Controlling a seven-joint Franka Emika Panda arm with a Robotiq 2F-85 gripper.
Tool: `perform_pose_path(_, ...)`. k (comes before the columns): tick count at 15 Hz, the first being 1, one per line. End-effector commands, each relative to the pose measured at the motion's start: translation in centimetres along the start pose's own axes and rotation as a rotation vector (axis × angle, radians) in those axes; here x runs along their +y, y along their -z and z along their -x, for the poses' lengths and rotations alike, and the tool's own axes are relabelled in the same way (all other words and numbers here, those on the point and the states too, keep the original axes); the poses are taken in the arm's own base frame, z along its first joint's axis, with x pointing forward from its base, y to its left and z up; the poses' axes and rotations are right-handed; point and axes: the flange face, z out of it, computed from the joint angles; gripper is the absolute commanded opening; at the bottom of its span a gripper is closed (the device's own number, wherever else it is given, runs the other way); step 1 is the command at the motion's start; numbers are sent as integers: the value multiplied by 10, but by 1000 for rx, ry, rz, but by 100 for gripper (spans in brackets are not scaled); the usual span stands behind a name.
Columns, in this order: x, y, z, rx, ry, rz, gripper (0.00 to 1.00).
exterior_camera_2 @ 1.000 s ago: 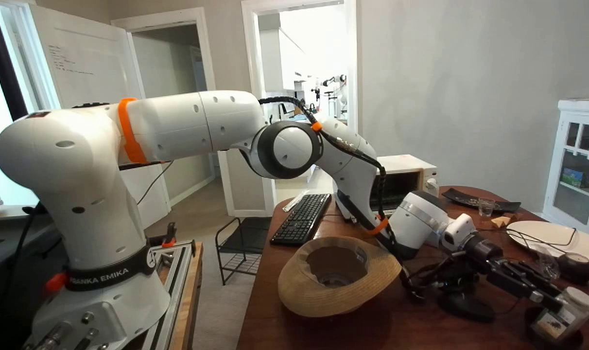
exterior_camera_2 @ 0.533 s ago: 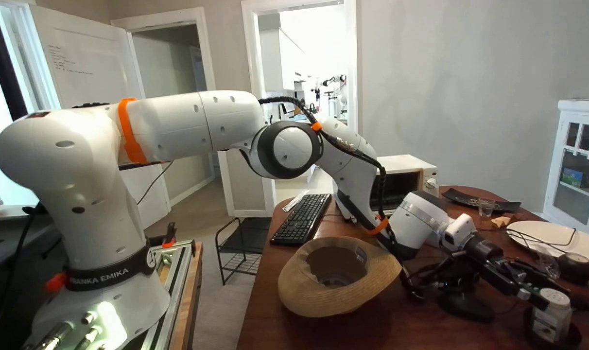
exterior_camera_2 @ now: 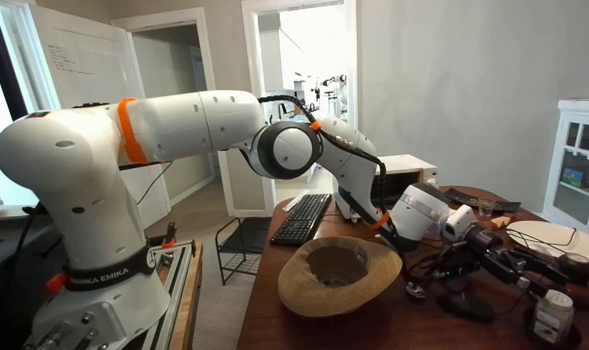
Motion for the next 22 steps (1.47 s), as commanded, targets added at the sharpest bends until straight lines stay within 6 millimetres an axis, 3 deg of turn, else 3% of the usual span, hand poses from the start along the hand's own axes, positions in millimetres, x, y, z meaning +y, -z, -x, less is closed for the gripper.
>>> perform_pose_path(1,-3,4,-12,-36,-21,33,100)
perform_pose_path(6,-9,10,-41,-151,-12,13,100)
perform_pose_path(14,-31,18,-152,-368,-161,-343,100)
perform_pose_path(21,3,-1,-185,-505,-15,-686,100)
perform_pose_path(22,-15,-3,-181,-445,-62,-636,100)
